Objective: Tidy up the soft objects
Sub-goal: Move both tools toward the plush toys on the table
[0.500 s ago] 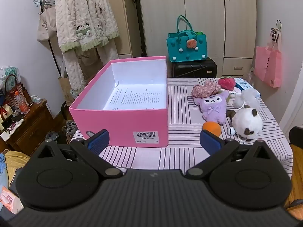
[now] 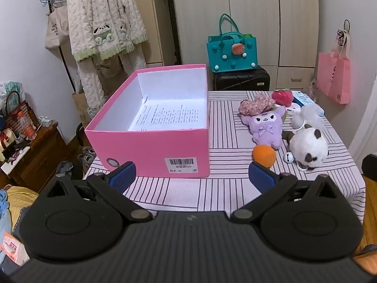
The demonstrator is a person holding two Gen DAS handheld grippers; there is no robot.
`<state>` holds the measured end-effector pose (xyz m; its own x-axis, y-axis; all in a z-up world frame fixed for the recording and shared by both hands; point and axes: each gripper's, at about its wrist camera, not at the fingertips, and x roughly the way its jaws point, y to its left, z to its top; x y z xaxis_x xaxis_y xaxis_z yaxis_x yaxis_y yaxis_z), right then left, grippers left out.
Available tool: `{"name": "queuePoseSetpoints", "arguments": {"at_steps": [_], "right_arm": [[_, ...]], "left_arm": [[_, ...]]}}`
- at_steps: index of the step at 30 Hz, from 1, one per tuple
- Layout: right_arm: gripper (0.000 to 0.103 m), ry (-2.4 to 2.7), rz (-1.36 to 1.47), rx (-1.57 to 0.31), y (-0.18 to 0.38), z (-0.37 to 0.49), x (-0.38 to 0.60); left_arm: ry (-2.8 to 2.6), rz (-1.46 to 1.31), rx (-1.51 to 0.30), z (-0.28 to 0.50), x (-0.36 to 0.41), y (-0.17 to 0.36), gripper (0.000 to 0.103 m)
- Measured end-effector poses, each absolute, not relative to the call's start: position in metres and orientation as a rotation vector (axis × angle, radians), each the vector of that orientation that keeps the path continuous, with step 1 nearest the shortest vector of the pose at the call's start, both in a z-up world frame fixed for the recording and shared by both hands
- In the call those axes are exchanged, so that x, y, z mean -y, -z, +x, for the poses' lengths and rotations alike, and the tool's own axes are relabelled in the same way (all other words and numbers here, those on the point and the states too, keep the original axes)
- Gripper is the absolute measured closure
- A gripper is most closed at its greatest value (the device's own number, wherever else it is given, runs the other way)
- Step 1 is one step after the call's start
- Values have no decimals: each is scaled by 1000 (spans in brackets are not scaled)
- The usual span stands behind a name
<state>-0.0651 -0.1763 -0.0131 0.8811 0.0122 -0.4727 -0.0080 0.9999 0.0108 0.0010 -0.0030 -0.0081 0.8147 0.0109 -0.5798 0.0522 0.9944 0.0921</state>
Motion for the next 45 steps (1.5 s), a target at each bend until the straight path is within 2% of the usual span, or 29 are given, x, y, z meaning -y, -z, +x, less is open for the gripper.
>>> {"name": "queuePoseSetpoints", "arguments": {"at_steps": [17, 45], "right_arm": [[2, -104, -16, -481, 10, -59, 182], [2, -77, -40, -460, 8, -55, 192]], "left_arm": [[74, 83, -687, 5, 2, 5, 0], [39, 98, -635, 0, -42, -11, 0]]}}
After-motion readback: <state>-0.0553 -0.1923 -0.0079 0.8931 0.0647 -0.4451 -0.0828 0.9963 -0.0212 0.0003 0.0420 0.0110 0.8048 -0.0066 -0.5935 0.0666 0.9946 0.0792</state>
